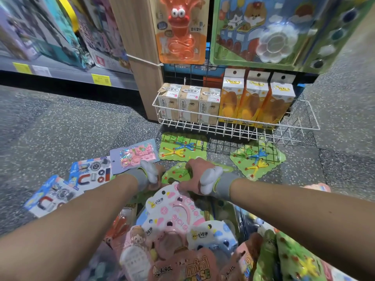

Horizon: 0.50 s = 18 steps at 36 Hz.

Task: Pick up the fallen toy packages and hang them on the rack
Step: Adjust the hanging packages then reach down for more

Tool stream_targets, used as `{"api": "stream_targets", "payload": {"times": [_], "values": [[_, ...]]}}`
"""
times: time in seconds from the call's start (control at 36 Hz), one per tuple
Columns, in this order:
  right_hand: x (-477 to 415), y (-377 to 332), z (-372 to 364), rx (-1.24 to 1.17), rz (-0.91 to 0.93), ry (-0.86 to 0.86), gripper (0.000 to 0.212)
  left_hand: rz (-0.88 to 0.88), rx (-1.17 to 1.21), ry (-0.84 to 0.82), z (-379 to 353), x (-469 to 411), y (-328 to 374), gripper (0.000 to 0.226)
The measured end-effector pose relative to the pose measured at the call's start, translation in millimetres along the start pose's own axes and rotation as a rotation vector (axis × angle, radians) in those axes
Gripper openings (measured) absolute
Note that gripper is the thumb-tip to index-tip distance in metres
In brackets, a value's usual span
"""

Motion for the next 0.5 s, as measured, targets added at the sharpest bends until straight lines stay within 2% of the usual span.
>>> {"api": "stream_targets", "payload": {"times": [0.17,0.31,0.36,0.44,0.5], "values": [[6,-8,4,-0.045,0.041,0.065,0.061,0.051,0.022,-0.023,3,5,-8,0.044],[11,-11,14,-0.118,0.056,0.132,0.076,0.111,0.175,-0.007,11,3,-19,0.076],[12,-14,19,-0.139,0.075,0.139,0.076,0.195,0.280,-0.016,17,2,-27,0.069],[14,-19,30,-0.174,0.111,0.167,0.070,0.166,0.464,-0.061,25,9,-24,0.041],[15,-23,35,-0.222,0.116,0.190,0.073,0.170,0.526,-0.068,28,11,-27,0.035]]}}
Point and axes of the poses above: each hand's wrist, its own x-axis away from the middle knuckle, its own z-axis out of the back of the hand, y = z × x, the point moved 6 cm from there along -x, towards the middle knuckle, and after that the axes turned 1 degree about -x, right-handed, at the moved point
